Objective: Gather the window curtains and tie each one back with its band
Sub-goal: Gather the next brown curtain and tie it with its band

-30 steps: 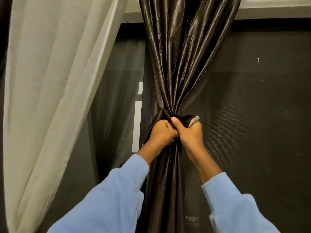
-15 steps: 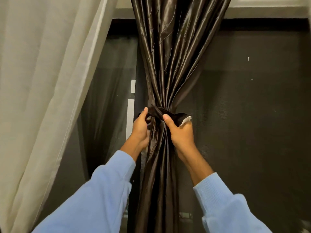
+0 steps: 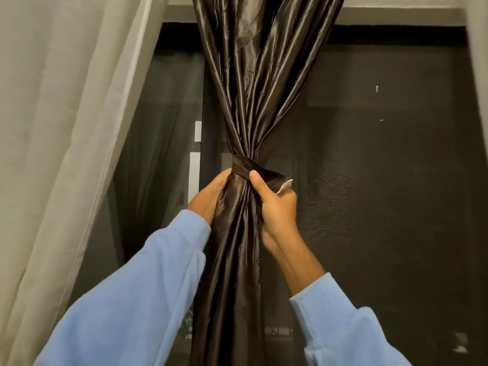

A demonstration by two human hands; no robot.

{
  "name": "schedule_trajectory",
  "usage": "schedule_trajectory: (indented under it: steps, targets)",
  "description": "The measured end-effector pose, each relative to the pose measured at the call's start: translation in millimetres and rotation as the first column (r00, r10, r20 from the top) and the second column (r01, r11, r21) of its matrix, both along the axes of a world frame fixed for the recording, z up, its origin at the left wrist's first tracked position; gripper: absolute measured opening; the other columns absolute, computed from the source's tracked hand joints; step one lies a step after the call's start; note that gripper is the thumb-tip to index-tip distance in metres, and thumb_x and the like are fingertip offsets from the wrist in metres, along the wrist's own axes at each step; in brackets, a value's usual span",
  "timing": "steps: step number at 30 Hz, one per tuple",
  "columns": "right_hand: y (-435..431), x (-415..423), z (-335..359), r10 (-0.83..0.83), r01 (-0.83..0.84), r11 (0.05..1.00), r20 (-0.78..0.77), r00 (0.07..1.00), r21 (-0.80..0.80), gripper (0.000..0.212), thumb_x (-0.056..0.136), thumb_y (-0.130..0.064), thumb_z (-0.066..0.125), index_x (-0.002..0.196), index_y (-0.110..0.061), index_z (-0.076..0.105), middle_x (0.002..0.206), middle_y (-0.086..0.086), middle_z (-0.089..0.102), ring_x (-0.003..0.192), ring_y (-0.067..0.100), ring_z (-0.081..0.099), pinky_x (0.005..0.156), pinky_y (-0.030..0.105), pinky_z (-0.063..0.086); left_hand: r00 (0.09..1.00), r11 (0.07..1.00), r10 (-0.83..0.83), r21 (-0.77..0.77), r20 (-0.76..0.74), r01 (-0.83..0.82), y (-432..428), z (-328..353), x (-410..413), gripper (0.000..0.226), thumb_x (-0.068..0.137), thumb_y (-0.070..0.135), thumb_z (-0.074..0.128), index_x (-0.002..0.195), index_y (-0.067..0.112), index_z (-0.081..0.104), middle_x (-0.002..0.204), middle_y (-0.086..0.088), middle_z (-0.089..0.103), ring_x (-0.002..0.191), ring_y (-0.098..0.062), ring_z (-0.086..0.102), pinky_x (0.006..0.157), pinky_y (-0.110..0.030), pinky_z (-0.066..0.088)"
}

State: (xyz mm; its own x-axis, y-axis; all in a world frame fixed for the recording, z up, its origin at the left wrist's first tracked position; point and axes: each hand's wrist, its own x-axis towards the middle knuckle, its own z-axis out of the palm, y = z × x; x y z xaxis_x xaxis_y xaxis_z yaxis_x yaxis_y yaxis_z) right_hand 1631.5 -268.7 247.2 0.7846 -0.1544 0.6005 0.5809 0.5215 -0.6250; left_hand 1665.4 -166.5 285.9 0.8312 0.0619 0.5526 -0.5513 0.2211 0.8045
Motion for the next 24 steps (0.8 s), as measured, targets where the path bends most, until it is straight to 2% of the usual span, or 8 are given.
schedule_trajectory:
  steps: [3, 7, 9, 11, 18, 20, 22, 24]
  targets:
    - [2, -2, -2, -0.013, 0.016, 0.992, -0.021, 1.000, 0.124, 0.024, 0.076, -0.014, 0.085, 0.093, -0.004, 0.071, 0.091, 0.010, 0.077, 0.090, 0.024, 0.074, 0.089, 0.045, 0.058, 0.985, 0.993, -0.090, 0.066, -0.145, 0.100, 3, 11, -7, 0.030, 0.101, 0.026, 0.041, 0.098, 0.007, 0.064, 0.088, -0.005, 0.069, 0.074, -0.009, 0.069, 0.055, -0.022, 0.054]
    - [3, -6, 2, 0.160, -0.136, 0.970, -0.106, 0.981, 0.202, 0.026, 0.073, -0.010, 0.086, 0.095, -0.009, 0.072, 0.093, 0.011, 0.077, 0.090, 0.027, 0.074, 0.089, 0.048, 0.058, 0.987, 0.981, 0.039, 0.196, -0.156, -0.008, -1, 23, -17, 0.043, 0.101, 0.022, 0.040, 0.085, 0.000, 0.074, 0.089, -0.005, 0.067, 0.081, -0.016, 0.064, 0.059, -0.022, 0.054]
    - [1, -10, 4, 0.270, -0.240, 0.945, -0.119, 0.955, 0.224, 0.033, 0.074, -0.010, 0.085, 0.104, -0.007, 0.071, 0.098, 0.014, 0.076, 0.092, 0.030, 0.074, 0.090, 0.050, 0.057, 0.985, 0.971, 0.029, 0.237, -0.172, 0.013, -3, 28, -24, 0.037, 0.101, 0.022, 0.040, 0.096, 0.000, 0.070, 0.086, -0.011, 0.067, 0.085, -0.023, 0.063, 0.083, -0.024, 0.050]
    - [1, -11, 4, 0.291, -0.265, 0.937, -0.089, 0.953, 0.227, 0.030, 0.075, -0.009, 0.084, 0.102, -0.006, 0.072, 0.098, 0.016, 0.076, 0.092, 0.030, 0.074, 0.089, 0.050, 0.058, 0.979, 0.961, 0.012, 0.272, -0.205, 0.045, -3, 33, -32, 0.032, 0.101, 0.021, 0.039, 0.113, -0.005, 0.054, 0.088, -0.014, 0.063, 0.084, -0.022, 0.059, 0.092, -0.032, 0.041]
    - [0, -5, 15, 0.026, -0.021, 0.969, -0.020, 0.999, 0.248, 0.016, 0.073, -0.007, 0.085, 0.085, -0.010, 0.074, 0.086, 0.009, 0.077, 0.084, 0.024, 0.075, 0.079, 0.039, 0.061, 0.963, 0.952, -0.137, 0.237, -0.231, 0.192, 0, 35, -29, 0.037, 0.095, 0.020, 0.053, 0.065, 0.003, 0.068, 0.062, -0.012, 0.065, 0.056, -0.020, 0.064, 0.060, -0.027, 0.056]
    - [-2, -3, 17, -0.052, 0.043, 0.970, 0.034, 0.998, 0.240, 0.014, 0.075, -0.006, 0.084, 0.082, -0.012, 0.075, 0.083, 0.006, 0.077, 0.081, 0.021, 0.075, 0.075, 0.033, 0.061, 0.986, 0.975, -0.034, 0.212, -0.162, 0.068, -3, 33, -29, 0.023, 0.093, 0.017, 0.055, 0.080, 0.001, 0.066, 0.069, -0.013, 0.065, 0.060, -0.022, 0.064, 0.062, -0.028, 0.055]
    - [-5, -1, 17, -0.109, 0.089, 0.971, 0.084, 0.990, 0.222, 0.014, 0.075, -0.004, 0.083, 0.079, -0.014, 0.075, 0.080, 0.003, 0.077, 0.080, 0.017, 0.074, 0.073, 0.030, 0.059, 0.964, 0.943, 0.267, 0.209, -0.002, -0.260, -6, 30, -24, 0.015, 0.092, 0.013, 0.053, 0.095, 0.002, 0.064, 0.084, -0.012, 0.065, 0.075, -0.023, 0.062, 0.070, -0.029, 0.051]
    - [-8, 1, 16, -0.178, 0.153, 0.971, 0.132, 0.975, 0.183, 0.014, 0.076, -0.004, 0.083, 0.079, -0.016, 0.076, 0.079, 0.000, 0.077, 0.079, 0.014, 0.073, 0.072, 0.027, 0.057, 0.729, 0.754, 0.621, 0.034, 0.289, -0.656, -3, 26, -25, 0.010, 0.091, 0.012, 0.054, 0.096, 0.008, 0.060, 0.091, -0.005, 0.063, 0.082, -0.016, 0.058, 0.071, -0.023, 0.047]
